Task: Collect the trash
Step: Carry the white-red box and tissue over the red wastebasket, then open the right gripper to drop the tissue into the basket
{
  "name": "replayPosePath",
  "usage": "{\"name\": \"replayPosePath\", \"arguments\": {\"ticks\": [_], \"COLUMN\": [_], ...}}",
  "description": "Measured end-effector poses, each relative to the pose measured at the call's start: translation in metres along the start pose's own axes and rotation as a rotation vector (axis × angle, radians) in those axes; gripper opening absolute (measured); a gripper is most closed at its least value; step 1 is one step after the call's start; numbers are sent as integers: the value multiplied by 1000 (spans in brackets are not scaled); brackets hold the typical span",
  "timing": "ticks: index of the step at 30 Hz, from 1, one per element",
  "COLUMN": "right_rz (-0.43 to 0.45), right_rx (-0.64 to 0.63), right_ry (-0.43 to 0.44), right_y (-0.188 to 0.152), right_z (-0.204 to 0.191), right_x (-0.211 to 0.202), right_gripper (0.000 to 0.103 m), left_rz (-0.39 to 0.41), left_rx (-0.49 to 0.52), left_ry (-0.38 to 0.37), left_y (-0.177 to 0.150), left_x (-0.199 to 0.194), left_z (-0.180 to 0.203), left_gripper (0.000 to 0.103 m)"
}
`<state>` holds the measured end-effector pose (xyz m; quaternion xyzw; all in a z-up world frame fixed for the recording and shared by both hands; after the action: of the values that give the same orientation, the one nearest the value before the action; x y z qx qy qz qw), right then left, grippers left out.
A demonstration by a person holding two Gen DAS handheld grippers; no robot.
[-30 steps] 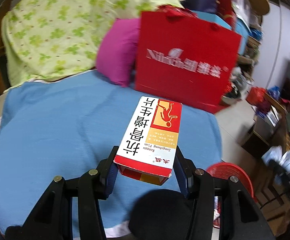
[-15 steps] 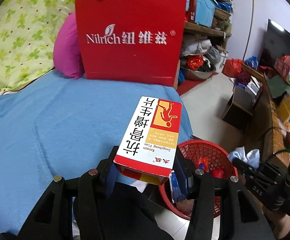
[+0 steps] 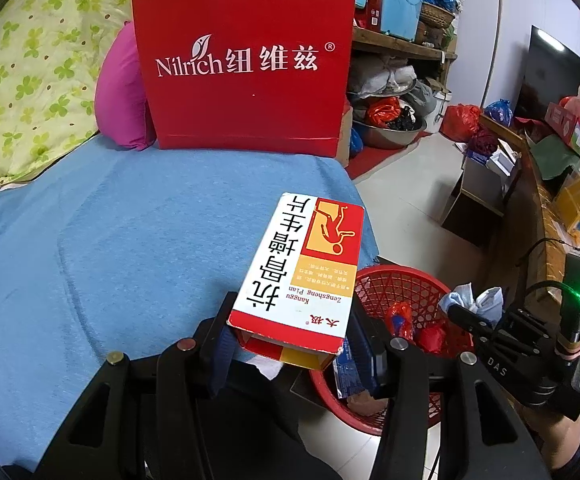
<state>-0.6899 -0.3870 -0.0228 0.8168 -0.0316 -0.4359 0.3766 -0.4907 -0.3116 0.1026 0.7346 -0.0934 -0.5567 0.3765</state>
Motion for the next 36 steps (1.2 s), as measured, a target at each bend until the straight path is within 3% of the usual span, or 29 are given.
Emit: {"name": "replayPosePath", "arguments": {"ticks": [13, 15, 16, 29, 36], "right_rz": [-7, -18, -4, 225, 283], "right_rx": [24, 45, 53, 99, 139], "right_ry": [-16, -21, -27, -11, 20], "right_y": [2, 3, 5, 17, 21], "right_z": [2, 6, 8, 10, 14], "right_x": [5, 6, 4, -84, -110], "right_gripper": [31, 57, 75, 76, 76], "left_rz": [-4, -7, -9, -93, -128], "left_rx": [-2, -2, 1, 79, 139], "left_ry": [-10, -16, -20, -95, -118], "left_y": [-3, -4, -3, -16, -26], "left_x": [1, 3, 3, 32, 40], "left_z": [1, 2, 1, 43, 71], "left_gripper": [53, 53, 53, 53, 53]}}
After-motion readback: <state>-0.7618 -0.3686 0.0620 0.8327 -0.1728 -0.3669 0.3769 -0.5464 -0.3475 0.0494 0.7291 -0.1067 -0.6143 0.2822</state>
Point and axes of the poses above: each gripper's, at about its wrist camera, not at the fingertips, and x roughly the way its jaws point, z to its right, y to its top, the point moved 1 cm from there along x, roughly the way its jaws point, and after that the axes turned 7 degrees about y, right-handed, at the moved point
